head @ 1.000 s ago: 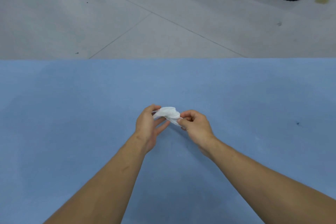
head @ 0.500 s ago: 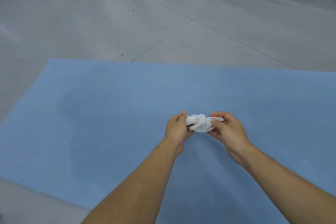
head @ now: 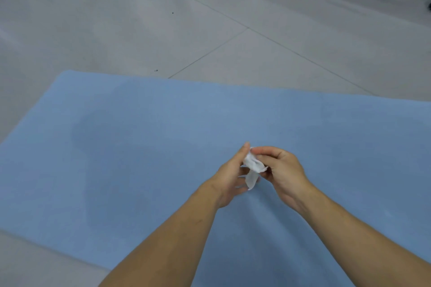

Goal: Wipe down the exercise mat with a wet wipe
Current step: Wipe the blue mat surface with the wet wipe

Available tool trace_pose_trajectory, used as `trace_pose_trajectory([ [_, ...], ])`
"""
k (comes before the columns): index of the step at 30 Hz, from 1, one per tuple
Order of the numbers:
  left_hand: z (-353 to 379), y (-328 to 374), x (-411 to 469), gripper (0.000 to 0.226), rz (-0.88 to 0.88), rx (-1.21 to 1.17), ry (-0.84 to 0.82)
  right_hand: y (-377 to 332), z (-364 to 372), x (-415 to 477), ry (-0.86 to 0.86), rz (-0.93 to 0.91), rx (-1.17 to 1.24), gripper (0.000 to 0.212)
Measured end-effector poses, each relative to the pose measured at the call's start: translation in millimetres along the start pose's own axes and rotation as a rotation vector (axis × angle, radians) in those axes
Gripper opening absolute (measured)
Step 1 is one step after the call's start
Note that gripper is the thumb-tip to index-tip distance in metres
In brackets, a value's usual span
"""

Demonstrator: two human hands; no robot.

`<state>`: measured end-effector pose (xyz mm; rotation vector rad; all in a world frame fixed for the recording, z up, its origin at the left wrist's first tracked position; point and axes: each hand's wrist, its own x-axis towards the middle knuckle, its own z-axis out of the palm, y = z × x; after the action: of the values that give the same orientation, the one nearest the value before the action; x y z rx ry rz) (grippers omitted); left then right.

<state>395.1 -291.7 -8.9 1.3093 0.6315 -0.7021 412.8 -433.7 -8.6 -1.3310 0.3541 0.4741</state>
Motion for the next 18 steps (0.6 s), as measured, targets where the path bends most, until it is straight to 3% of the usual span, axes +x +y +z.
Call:
trace_pose_trajectory([
  [2, -2, -1, 4, 0.06, 0.01, 0.006, -0.022, -2, -1, 1, -0.029, 0.02, 0.039, 0.023],
  [5, -8, -1, 8, 0.035, 0.057, -0.069, -0.037, -5, -8, 6, 0.005, 0.03, 0.104, 0.026],
  [9, -12, -2, 16, 0.014, 0.143, -0.171, 0.202, -8, -18, 9, 0.065, 0.021, 0.091, 0.028],
  [12, -16, -4, 20, 0.008, 0.194, -0.011, 0.434, -11, -20, 10, 0.094, 0.013, 0.111, 0.028],
  [14, -20, -6, 21, 0.005, 0.208, 0.072, 0.503, -13, -20, 11, 0.1, 0.007, 0.113, 0.03],
  [18, -25, -3, 18, 0.002, 0.203, -0.133, 0.58, -14, -21, 13, 0.118, -0.018, 0.095, 0.031],
])
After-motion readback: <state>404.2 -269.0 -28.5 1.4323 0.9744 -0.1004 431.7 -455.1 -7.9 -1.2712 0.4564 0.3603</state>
